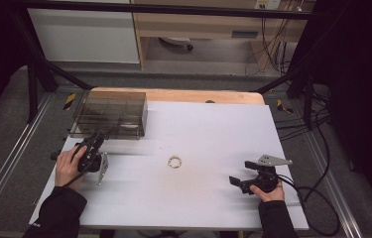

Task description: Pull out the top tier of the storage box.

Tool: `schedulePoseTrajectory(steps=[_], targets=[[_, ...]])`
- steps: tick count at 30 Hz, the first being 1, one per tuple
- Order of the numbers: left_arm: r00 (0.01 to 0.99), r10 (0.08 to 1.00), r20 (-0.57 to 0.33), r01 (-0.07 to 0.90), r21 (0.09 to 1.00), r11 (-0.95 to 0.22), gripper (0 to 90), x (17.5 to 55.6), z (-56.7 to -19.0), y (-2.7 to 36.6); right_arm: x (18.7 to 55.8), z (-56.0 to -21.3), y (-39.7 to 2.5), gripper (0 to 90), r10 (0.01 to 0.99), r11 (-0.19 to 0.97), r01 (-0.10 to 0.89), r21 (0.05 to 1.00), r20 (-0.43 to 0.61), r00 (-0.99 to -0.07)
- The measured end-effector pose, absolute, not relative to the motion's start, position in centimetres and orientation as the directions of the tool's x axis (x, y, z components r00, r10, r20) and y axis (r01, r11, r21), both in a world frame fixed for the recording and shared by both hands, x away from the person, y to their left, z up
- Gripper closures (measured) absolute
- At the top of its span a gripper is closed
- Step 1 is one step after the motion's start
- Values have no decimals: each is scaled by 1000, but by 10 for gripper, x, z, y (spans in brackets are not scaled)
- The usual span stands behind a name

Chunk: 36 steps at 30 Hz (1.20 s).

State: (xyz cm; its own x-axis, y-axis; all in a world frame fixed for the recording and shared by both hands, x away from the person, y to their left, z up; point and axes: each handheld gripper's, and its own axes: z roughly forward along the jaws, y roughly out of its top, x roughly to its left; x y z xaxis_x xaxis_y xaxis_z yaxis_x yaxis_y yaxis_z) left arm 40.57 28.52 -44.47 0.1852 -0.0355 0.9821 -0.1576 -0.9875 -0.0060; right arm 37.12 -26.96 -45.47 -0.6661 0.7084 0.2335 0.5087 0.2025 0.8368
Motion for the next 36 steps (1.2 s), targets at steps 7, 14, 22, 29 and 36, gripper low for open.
schedulePoseTrajectory(steps=[7,14,22,29,36], targets=[[188,-30,982,-150,-1,-989,609,404,-445,283,371,-455,-270,6,709,204,508,836,232,-666],[188,-26,982,-148,2,-989,609,403,-446,283,371,-455,-270,6,709,202,509,837,233,-665],[197,-19,980,-149,11,-989,609,403,-446,283,371,-455,-270,6,709,203,508,837,233,-666],[219,6,976,-161,42,-986,575,404,-445,285,371,-455,-270,6,709,203,509,836,233,-665],[269,36,963,-157,81,-984,489,405,-443,285,371,-455,-269,6,709,204,510,836,233,-666]])
